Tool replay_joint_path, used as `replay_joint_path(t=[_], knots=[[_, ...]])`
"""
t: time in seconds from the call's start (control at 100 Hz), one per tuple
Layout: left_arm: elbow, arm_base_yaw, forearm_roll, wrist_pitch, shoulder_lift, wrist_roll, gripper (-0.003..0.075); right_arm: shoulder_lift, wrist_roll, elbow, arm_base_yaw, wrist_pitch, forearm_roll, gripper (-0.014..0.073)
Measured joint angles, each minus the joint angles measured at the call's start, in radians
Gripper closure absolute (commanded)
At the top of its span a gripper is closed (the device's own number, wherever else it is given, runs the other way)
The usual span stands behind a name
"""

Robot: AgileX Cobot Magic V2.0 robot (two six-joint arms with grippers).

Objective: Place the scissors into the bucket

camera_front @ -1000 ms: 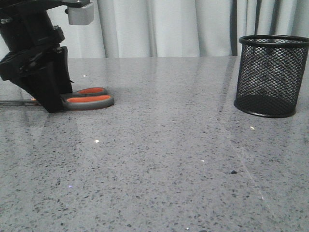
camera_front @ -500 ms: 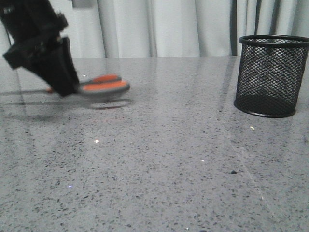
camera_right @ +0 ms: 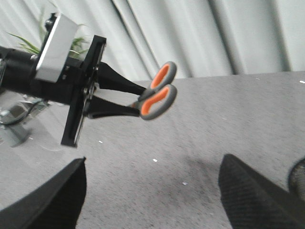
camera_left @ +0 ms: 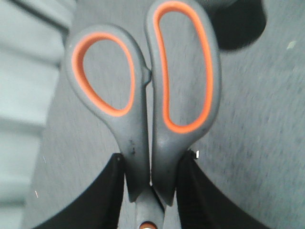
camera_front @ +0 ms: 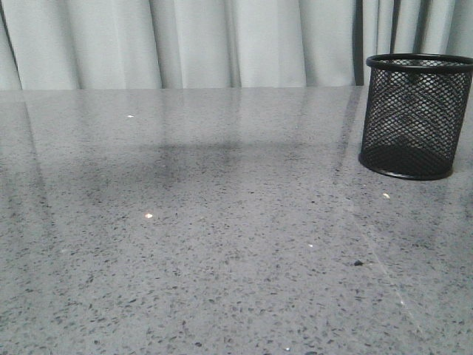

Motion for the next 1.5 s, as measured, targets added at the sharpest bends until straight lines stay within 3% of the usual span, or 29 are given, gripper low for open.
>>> replay_joint_path(t=[0.31,0.58,0.65,0.76,0.82,0.95,1.02,1.12,1.24,1.39,1.5], knots=[[0.000,-0.223,-0.003,-0.048,-0.046,0.006,0.0645,0.147,-0.064,-0.073,0.000,0.045,0.067,0.0074],[0.000,-0.326,0.000,-0.142,-0.046,0.006,0.0645,0.266,-0.077,-0.096,0.000,0.057,0.136,0.0095],[0.001,-0.335,0.003,-0.150,-0.046,0.006,0.0645,0.290,-0.111,-0.098,0.000,0.072,0.195,0.0226],[0.005,-0.337,0.013,-0.159,-0.046,0.006,0.0627,0.324,-0.145,-0.116,0.000,0.125,0.253,0.0662],[0.008,-0.337,0.020,-0.161,-0.046,0.006,0.0565,0.340,-0.160,-0.132,0.002,0.159,0.269,0.0655],[0.009,-0.337,0.019,-0.176,-0.077,-0.018,0.0341,0.367,-0.188,-0.169,0.002,0.173,0.267,0.0655],[0.009,-0.344,0.001,-0.181,-0.121,-0.060,0.0285,0.388,-0.197,-0.202,0.002,0.147,0.220,0.0655],[0.009,-0.344,-0.006,-0.193,-0.204,-0.137,0.0319,0.413,-0.189,-0.285,-0.010,0.134,0.098,0.0655],[0.006,-0.344,-0.004,-0.199,-0.329,-0.231,0.0459,0.444,-0.069,-0.434,-0.040,0.201,-0.130,0.0655],[0.005,-0.344,0.016,-0.180,-0.468,-0.310,0.0727,0.519,0.154,-0.648,-0.083,0.439,-0.500,0.0655],[0.007,-0.344,0.048,-0.158,-0.556,-0.363,0.0740,0.590,0.270,-0.770,-0.095,0.606,-0.724,0.0655]])
